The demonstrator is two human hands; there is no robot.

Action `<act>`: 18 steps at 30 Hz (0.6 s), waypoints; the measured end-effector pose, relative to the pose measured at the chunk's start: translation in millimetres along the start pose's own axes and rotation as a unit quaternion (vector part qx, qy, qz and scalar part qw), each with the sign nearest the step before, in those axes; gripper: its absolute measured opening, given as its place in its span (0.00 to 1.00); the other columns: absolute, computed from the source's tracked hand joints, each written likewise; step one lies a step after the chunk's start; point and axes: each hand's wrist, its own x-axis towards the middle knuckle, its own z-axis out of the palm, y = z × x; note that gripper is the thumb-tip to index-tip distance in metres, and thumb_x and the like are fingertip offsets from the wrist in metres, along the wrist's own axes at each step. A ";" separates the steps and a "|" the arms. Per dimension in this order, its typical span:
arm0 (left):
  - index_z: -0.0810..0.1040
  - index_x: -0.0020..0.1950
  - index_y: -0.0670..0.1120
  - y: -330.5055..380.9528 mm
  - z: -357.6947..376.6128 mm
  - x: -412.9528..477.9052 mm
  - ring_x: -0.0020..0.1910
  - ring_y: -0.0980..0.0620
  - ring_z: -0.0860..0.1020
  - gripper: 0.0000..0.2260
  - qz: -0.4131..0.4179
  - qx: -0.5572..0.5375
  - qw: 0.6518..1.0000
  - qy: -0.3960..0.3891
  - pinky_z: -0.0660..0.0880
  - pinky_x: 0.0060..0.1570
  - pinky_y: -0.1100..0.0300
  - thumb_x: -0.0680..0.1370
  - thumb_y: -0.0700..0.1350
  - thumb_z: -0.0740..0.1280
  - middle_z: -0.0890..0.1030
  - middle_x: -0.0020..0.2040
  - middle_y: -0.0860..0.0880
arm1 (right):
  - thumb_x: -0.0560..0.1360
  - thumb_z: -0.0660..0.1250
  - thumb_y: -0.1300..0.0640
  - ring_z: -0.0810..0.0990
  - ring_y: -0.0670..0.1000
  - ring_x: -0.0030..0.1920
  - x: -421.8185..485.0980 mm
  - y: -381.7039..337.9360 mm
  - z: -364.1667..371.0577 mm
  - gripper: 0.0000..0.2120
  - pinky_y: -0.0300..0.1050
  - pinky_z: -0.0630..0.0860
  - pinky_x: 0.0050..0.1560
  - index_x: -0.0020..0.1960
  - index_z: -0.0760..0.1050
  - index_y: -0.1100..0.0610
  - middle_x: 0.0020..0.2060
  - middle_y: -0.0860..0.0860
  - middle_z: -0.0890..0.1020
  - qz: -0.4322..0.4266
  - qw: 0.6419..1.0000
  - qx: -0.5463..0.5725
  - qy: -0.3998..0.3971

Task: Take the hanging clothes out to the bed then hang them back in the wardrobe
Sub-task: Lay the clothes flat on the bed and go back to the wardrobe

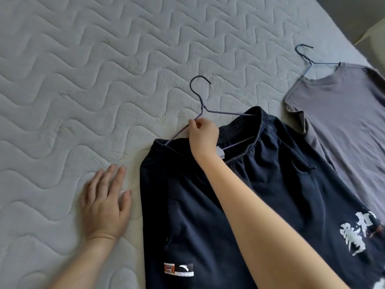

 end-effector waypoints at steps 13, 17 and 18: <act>0.73 0.71 0.48 0.8 -13.0 2.1 0.69 0.41 0.69 0.25 -0.002 0.022 0.998 -0.057 0.64 0.68 0.47 0.75 0.53 0.58 0.73 0.71 0.45 | 0.78 0.57 0.47 0.63 0.57 0.76 -97.2 80.6 -6.8 0.28 0.54 0.54 0.77 0.76 0.63 0.56 0.74 0.54 0.69 -0.251 0.915 -0.314 -0.020; 0.69 0.73 0.48 6.2 -57.3 15.6 0.69 0.42 0.70 0.29 -0.041 -0.047 0.979 -0.196 0.65 0.69 0.48 0.75 0.57 0.52 0.71 0.72 0.45 | 0.79 0.57 0.48 0.65 0.58 0.75 -114.1 44.7 -56.5 0.28 0.53 0.59 0.75 0.76 0.64 0.58 0.74 0.56 0.68 -0.257 0.910 -0.309 -0.102; 0.67 0.75 0.49 12.2 -80.6 15.8 0.67 0.43 0.72 0.28 -0.079 -0.093 0.967 -0.226 0.68 0.67 0.49 0.76 0.56 0.52 0.73 0.70 0.45 | 0.80 0.58 0.48 0.66 0.58 0.74 -125.8 32.6 -75.8 0.26 0.52 0.62 0.74 0.75 0.65 0.58 0.73 0.56 0.70 -0.251 0.915 -0.294 -0.118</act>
